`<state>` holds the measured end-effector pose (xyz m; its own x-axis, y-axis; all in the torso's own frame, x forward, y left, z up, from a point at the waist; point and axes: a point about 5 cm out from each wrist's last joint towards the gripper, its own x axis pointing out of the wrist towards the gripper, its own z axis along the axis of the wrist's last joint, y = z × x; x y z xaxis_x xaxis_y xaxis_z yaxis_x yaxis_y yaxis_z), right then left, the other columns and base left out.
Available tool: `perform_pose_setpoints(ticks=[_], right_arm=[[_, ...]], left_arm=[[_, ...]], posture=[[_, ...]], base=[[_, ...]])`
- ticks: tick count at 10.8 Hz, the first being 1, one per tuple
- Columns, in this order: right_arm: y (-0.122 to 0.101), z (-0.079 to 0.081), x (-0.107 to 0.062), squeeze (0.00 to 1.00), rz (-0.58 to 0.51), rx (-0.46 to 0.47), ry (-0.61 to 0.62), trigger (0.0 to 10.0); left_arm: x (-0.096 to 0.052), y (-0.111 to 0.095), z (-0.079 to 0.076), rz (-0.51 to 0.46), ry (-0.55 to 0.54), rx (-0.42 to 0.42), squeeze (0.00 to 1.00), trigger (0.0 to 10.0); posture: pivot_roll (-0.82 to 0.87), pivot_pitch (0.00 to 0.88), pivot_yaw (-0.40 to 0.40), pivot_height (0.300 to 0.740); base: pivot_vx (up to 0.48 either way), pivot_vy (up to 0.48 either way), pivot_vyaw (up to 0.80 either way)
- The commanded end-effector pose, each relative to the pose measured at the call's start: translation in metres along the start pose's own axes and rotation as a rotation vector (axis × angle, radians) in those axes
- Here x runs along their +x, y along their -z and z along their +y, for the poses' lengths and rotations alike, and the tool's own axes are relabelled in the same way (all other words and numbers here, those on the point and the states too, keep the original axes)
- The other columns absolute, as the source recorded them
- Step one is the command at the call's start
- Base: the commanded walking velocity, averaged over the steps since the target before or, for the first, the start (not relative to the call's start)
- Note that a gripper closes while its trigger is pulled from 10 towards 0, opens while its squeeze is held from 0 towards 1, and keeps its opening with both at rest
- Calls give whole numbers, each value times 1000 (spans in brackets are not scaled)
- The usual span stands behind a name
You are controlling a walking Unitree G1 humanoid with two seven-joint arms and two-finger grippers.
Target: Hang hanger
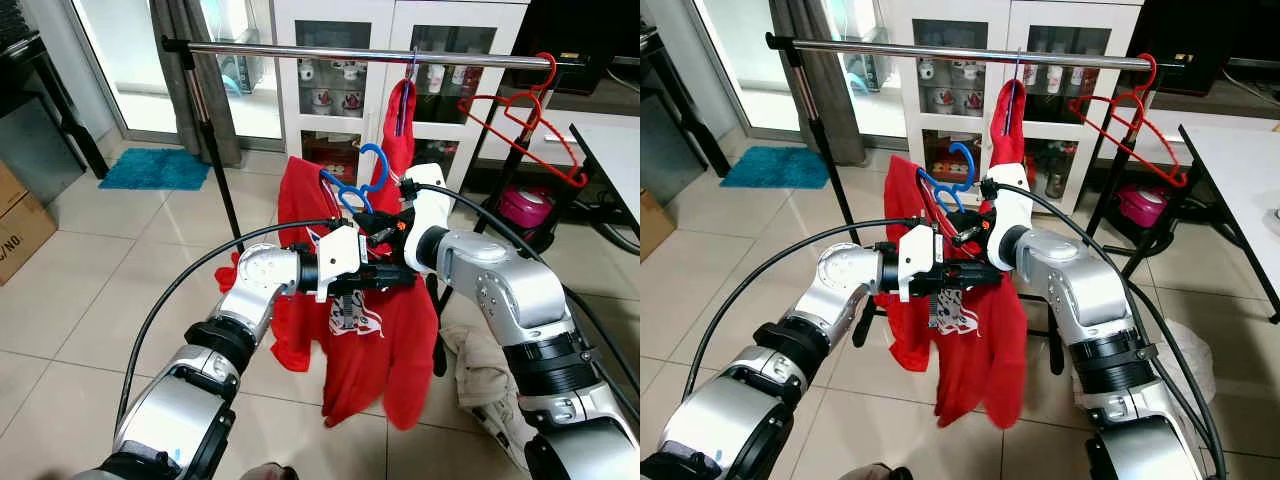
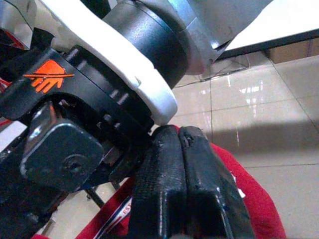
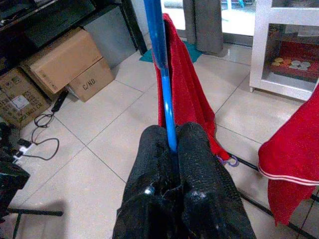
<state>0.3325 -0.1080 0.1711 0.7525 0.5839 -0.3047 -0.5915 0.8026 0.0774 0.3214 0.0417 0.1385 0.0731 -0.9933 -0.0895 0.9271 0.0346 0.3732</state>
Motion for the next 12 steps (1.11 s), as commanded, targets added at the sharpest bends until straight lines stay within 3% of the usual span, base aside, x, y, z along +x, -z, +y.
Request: perform_pose_setpoints(ticks=[1, 2, 6, 8, 9, 10, 11, 12], right_arm=[[-5, 0, 1, 0, -24, -27, -4, 10000], [-7, -3, -1, 0, -45, -19, 5, 10000], [-6, -4, -1, 0, -53, -13, 15, 10000], [0, -5, -4, 0, -52, 1, 32, 10000], [10, -11, -9, 0, -51, -8, 84, 10000], [29, -19, -16, 0, -43, 41, 193, 10000], [40, -19, -23, 0, -58, 81, 228, 10000], [49, -16, -29, 0, -67, 100, 235, 10000]], left_arm=[[1, -4, 2, 31, 20, 63, 0, 0], [-13, 9, 15, 203, -136, 84, 1000, 10000], [-24, 12, 18, 205, -193, 49, 1000, 10000], [-30, 1, 13, 29, -189, -45, 1000, 10000], [-40, 0, 7, -40, -215, -129, 1000, 10000], [-60, 6, 2, -29, -329, -199, 1000, 10000], [-78, 12, 1, 23, -443, -252, 1000, 10000], [-93, 14, 3, 46, -553, -282, 659, 10000]], posture=[[-156, 0, 80, 740], [-160, 0, 91, 740], [-160, 0, 104, 740], [-158, 0, 115, 740], [-154, 0, 118, 740], [-152, 0, 123, 740], [-147, 0, 127, 740], [-146, 0, 127, 740]], base=[[0, 0, 0], [0, 0, 0], [0, 0, 0], [0, 0, 0], [0, 0, 0], [0, 0, 0], [0, 0, 0], [0, 0, 0]])
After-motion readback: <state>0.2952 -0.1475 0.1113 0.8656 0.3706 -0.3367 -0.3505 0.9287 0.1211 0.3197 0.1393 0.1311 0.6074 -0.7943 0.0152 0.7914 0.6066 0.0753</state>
